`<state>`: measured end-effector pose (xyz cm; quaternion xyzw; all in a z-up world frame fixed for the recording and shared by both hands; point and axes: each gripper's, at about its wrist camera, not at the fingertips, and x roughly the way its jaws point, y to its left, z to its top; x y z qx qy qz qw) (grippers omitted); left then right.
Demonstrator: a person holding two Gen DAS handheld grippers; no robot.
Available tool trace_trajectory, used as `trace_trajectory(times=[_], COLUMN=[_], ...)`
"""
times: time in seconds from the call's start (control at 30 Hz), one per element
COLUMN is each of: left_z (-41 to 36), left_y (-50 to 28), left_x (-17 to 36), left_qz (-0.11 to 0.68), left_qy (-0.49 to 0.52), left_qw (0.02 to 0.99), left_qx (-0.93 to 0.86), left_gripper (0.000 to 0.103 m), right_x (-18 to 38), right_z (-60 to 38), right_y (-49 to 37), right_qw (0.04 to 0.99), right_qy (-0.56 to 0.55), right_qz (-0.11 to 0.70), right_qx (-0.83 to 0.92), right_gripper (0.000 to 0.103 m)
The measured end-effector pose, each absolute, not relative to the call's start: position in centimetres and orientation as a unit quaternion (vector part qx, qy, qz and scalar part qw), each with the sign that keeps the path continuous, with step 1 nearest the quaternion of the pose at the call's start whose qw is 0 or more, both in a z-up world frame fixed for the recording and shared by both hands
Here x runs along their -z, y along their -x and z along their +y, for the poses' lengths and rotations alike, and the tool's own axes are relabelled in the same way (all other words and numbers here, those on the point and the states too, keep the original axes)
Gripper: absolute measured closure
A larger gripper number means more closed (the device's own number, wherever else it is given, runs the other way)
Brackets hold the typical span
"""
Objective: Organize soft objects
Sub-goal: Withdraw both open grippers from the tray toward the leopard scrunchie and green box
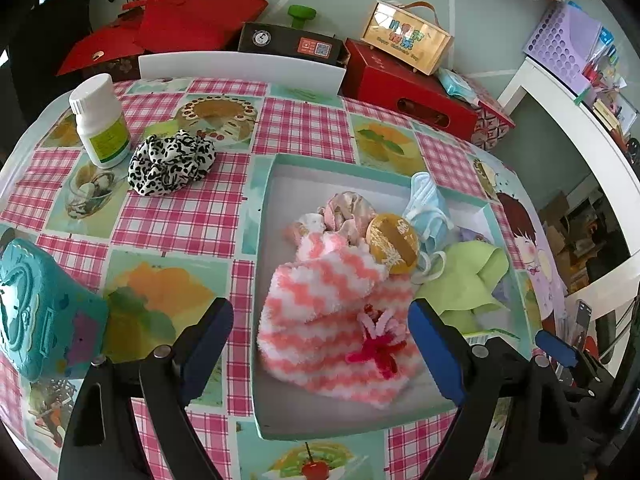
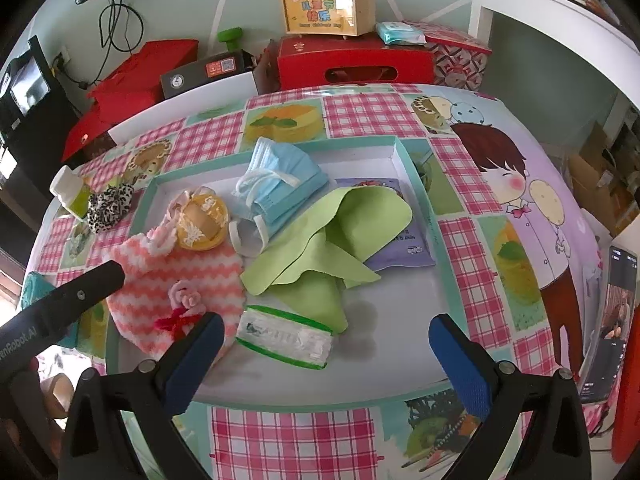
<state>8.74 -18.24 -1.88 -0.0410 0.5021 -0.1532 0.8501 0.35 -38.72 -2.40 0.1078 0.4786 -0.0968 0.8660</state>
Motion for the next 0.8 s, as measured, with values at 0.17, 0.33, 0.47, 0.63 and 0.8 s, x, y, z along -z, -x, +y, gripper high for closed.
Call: trace_trajectory(times=[0.17, 0.33, 0.47, 0.63, 0.8], left_z=[-18.0, -17.5, -16.5, -13.9, -10.5], left_y=[-8.9, -9.4, -10.3, -11.9, -13.5], left_x=[1.7, 1.4, 0.8, -0.9, -2.9], left_qz=[0.501, 0.504, 0.506, 0.503, 0.494], left_qy=[0.045, 0.048, 0.053, 0.068, 0.082], left_qw=[0.851, 0.849, 0.848, 0.852, 0.861], left_qx=[0.152, 0.152, 0.149, 0.128, 0.087], left_gripper=[0.014, 0.014, 0.014, 0.014, 0.014], right_x=[2.4, 2.2, 1.6, -0.2, -1.5], right_z=[-38.5, -38.0, -37.2, -35.9, -33.9], right_y=[-0.5, -0.7, -1.1, -2.3, -4.1], right_qw=[0.865, 0.866, 0.869, 0.880, 0.886], right_qy=[-0.102, -0.096, -0.097, -0.102, -0.095], right_qz=[0.482, 0.482, 0.478, 0.459, 0.453], right_qx=[0.097, 0.095, 0.086, 0.064, 0.042], right_gripper=[0.000, 0.000, 0.000, 0.000, 0.000])
